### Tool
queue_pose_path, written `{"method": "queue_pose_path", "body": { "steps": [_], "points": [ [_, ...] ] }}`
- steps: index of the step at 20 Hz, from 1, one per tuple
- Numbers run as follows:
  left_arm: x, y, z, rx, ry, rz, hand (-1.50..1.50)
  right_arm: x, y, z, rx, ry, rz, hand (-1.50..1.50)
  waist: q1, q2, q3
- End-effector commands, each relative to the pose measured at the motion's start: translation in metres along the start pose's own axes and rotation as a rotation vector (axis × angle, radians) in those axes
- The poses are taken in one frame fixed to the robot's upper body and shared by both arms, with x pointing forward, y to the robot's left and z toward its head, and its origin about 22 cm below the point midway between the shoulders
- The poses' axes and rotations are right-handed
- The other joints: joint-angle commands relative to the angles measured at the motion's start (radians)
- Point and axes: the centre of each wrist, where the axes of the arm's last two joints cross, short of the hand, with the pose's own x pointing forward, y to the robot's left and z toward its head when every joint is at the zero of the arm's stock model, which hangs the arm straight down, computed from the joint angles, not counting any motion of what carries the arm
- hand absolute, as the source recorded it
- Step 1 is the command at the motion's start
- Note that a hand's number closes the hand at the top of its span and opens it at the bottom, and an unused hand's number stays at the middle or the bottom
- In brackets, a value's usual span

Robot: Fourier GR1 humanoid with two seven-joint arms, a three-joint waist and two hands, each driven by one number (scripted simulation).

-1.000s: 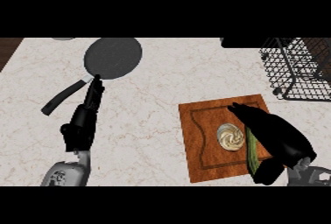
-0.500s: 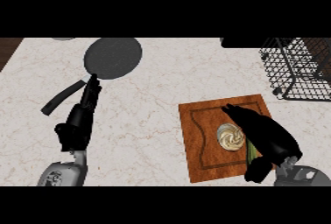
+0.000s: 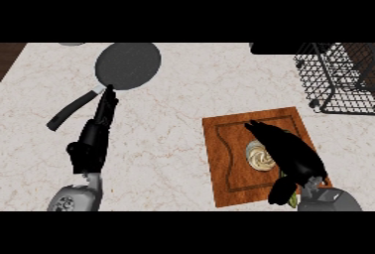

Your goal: Pick the cupcake from the cutting board and place it in the tiered basket

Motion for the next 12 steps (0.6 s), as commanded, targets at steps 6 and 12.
{"method": "queue_pose_path", "body": {
  "steps": [6, 12],
  "points": [
    [0.020, -0.005, -0.005, 0.016, 0.003, 0.010, 0.00, -0.007, 0.021, -0.002, -0.053, -0.006, -0.090, -1.50, -0.002, 0.000, 0.000],
    [-0.005, 0.018, -0.001, 0.001, 0.008, -0.004, 0.00, 0.003, 0.026, -0.014, -0.195, -0.040, 0.083, 1.50, 0.002, 0.000, 0.000]
  ]
}}
